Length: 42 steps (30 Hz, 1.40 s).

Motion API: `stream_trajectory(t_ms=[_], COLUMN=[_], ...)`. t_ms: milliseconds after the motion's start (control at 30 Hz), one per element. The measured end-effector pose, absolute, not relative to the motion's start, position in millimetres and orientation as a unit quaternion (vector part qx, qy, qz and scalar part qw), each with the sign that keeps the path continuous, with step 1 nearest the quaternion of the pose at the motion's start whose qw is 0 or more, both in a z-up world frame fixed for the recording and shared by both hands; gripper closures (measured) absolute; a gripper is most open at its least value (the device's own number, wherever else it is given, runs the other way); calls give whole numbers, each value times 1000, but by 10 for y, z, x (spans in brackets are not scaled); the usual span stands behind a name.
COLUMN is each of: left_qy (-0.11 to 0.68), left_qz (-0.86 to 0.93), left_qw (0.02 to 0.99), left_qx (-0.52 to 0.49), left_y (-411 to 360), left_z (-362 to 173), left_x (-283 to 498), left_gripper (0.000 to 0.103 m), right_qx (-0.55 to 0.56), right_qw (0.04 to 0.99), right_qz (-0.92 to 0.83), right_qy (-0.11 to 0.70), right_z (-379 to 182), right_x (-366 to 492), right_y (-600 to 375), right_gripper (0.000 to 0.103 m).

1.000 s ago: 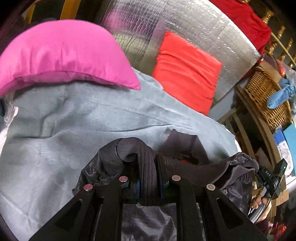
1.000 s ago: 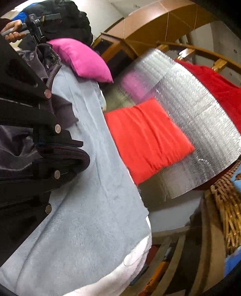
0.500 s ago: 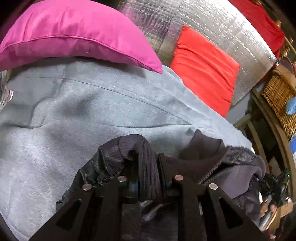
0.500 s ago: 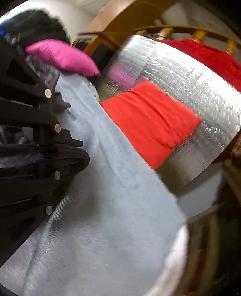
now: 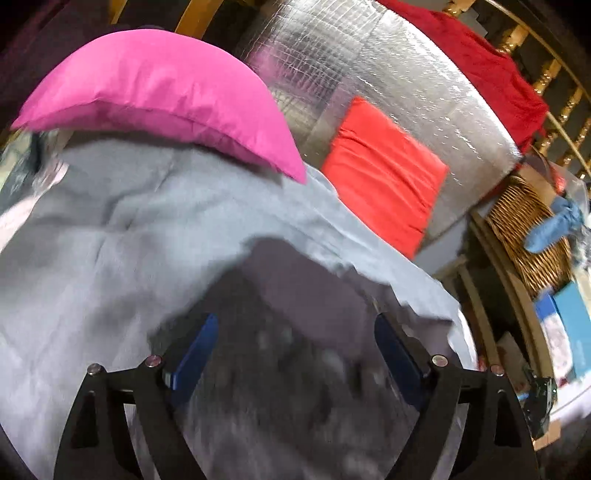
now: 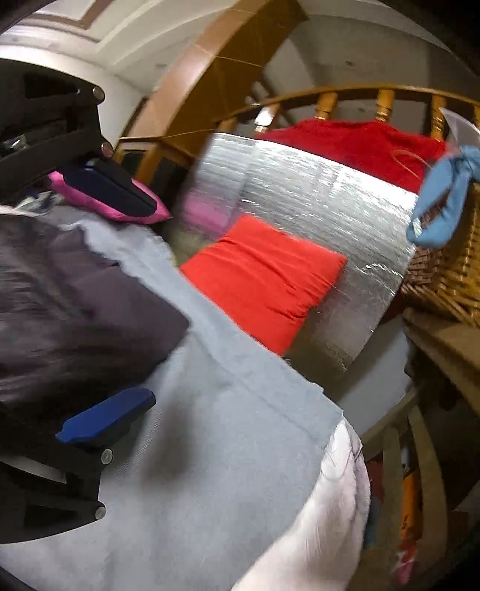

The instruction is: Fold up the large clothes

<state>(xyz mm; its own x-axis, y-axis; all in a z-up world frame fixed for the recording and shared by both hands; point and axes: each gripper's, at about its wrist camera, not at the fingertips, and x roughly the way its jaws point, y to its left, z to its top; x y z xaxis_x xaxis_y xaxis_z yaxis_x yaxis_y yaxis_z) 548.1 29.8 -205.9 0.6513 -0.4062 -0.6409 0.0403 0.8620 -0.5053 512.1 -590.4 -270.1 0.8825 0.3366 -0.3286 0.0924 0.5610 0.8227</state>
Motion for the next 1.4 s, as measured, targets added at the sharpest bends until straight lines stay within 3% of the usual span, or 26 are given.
stream_trajectory(t_ms=[267, 433, 733, 1333, 1400], left_qy=[429, 461, 460, 402, 402], left_qz=[-98, -81, -42, -58, -57], left_qw=[864, 829, 790, 770, 771], left_qx=[-244, -306, -403, -491, -490], left_y=[232, 266, 525, 481, 476], left_z=[-2333, -2706, -3154, -3300, -3318], left_x=[4183, 3845, 4041, 4593, 4606], left_gripper=[16, 16, 16, 16, 16], right_qx=[463, 506, 551, 530, 514], right_qw=[837, 800, 751, 804, 812], right_qz=[98, 107, 70, 42, 31], right_qy=[274, 305, 356, 265, 274], right_z=[-2824, -3143, -3679, -3834, -3809], right_x=[4073, 3691, 3913, 4586, 4633], right_y=[-5596, -5327, -5040, -5104, -5098], right_gripper=[7, 7, 7, 7, 14])
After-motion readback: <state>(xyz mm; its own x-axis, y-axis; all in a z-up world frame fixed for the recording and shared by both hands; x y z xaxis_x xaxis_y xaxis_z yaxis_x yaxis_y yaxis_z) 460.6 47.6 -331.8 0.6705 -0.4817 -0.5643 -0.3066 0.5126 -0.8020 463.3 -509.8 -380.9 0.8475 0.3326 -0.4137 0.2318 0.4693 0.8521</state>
